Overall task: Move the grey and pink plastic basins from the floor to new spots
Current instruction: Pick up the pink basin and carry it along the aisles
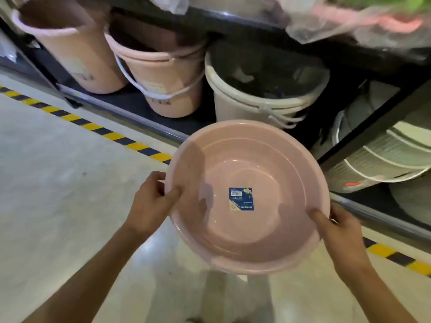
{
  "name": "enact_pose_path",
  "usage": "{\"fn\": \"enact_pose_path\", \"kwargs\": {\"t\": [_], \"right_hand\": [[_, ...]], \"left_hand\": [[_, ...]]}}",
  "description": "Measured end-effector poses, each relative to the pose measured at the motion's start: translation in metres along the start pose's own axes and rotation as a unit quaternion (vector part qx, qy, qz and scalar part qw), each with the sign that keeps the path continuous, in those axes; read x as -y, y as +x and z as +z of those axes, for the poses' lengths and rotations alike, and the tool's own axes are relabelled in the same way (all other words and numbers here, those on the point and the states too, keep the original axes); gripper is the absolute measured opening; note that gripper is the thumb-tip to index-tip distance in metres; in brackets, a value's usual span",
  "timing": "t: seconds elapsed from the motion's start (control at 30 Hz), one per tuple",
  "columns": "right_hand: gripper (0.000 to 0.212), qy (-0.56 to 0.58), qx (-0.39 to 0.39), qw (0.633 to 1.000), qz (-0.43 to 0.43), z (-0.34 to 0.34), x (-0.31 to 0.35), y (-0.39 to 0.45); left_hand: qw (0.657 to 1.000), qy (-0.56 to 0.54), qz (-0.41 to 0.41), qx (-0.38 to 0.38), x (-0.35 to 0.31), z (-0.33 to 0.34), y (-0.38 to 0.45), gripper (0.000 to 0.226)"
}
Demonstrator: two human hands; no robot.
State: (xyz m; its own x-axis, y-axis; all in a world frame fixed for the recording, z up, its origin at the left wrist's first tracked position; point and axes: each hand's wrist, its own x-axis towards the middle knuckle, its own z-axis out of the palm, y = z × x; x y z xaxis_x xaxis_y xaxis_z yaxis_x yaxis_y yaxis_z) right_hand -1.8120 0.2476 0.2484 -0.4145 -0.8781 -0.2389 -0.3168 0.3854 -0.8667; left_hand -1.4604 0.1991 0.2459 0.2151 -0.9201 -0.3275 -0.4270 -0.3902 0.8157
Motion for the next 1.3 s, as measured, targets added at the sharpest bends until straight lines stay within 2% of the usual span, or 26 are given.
{"fn": "enact_pose_path", "kwargs": {"t": [0.23, 0.5, 0.63, 0.77, 1.07, 1.2, 1.3], "right_hand": [[0.004, -0.001, -0.009, 1.0, -0.01, 0.068, -0.132, 0.052], [0.015, -0.021, -0.031, 0.999, -0.019, 0.084, -0.214, 0.059], [0.01, -0.05, -0.038, 0.998, -0.005, 0.084, -0.229, 0.053], [0.01, -0.073, -0.045, 0.996, 0.003, 0.086, -0.233, 0.048], [0.029, -0.184, -0.062, 0.981, -0.015, 0.09, -0.23, 0.058], [0.023, -0.159, -0.061, 0.985, -0.016, 0.091, -0.232, 0.058], [0.022, -0.118, -0.06, 0.991, -0.008, 0.094, -0.232, 0.055]], "left_hand": [[1.0, -0.018, -0.003, 0.008, 0.123, 0.074, 0.049, 0.044], [0.999, -0.042, 0.017, 0.021, 0.185, 0.116, 0.066, 0.032], [1.0, 0.001, 0.012, 0.02, 0.2, 0.13, 0.063, 0.019], [0.999, 0.033, 0.018, 0.014, 0.203, 0.134, 0.061, 0.02], [0.979, 0.182, 0.086, 0.04, 0.197, 0.124, 0.074, 0.025], [0.966, 0.233, 0.098, 0.043, 0.199, 0.124, 0.076, 0.034], [0.98, 0.182, 0.066, 0.053, 0.202, 0.125, 0.075, 0.044]]}}
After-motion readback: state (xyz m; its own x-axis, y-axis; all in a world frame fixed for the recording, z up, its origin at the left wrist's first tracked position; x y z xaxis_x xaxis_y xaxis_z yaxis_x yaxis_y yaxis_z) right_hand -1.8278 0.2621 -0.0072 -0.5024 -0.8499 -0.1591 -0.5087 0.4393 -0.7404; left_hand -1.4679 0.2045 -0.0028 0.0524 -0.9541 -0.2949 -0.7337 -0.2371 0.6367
